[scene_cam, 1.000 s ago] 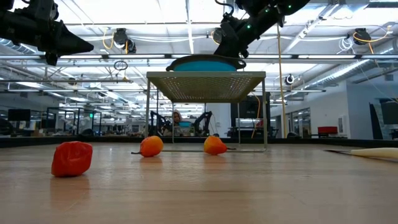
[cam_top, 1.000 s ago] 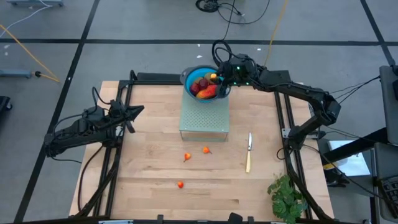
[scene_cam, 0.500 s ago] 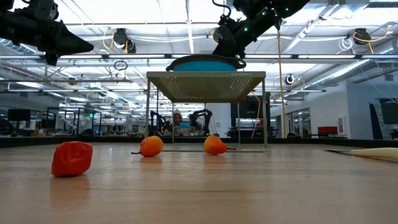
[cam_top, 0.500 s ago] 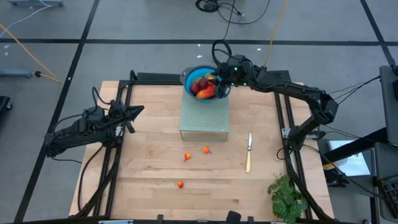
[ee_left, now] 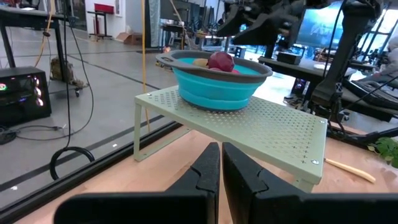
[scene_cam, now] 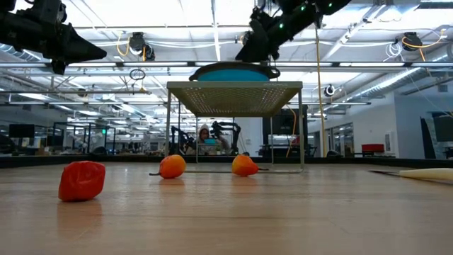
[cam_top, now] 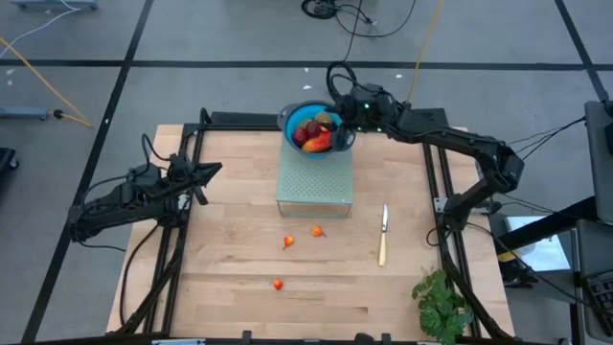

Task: Pick & Place Fruit
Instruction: Put the peach into the blue strainer bowl on the shelf

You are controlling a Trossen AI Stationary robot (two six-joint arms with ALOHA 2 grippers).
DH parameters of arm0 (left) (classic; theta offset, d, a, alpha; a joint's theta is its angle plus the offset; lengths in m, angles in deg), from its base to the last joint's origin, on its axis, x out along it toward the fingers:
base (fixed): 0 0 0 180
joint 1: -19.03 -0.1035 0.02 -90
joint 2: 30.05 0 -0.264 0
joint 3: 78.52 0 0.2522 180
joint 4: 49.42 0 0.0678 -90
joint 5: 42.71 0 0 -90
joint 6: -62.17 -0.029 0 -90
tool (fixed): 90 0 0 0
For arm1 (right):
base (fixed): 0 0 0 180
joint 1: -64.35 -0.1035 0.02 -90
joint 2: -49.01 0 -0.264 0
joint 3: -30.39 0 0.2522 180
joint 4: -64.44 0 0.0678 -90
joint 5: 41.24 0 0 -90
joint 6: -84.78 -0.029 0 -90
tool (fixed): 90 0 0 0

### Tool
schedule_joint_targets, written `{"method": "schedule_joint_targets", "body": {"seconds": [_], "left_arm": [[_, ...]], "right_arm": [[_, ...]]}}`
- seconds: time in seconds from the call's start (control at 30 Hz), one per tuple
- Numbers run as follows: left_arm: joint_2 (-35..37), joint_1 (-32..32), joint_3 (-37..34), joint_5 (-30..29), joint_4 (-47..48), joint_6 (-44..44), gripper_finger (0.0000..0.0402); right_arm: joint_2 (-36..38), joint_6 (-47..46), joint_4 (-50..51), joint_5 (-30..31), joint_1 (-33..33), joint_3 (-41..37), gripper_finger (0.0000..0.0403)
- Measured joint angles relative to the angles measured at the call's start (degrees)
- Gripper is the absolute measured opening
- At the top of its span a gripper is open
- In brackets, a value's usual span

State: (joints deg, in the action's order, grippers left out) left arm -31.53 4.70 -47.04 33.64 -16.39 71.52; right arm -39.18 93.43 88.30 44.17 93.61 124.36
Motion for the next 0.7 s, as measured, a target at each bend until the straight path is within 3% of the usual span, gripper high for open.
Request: {"method": "schedule_joint_targets", "body": {"seconds": [0.3, 0.7], "left_arm": [[-0.01, 0.0, 0.0, 0.0, 0.31, -0.39, 0.0017], [0.0, 0.0, 0.0, 0.02, 0.28, -0.66, 0.0017]], "right_arm": [[5.32, -1.09, 1.67, 0.34, -7.33, -0.02, 0.0186], [10.0, -4.57, 5.65, 12.04, -19.5, -0.02, 0.0062]]}}
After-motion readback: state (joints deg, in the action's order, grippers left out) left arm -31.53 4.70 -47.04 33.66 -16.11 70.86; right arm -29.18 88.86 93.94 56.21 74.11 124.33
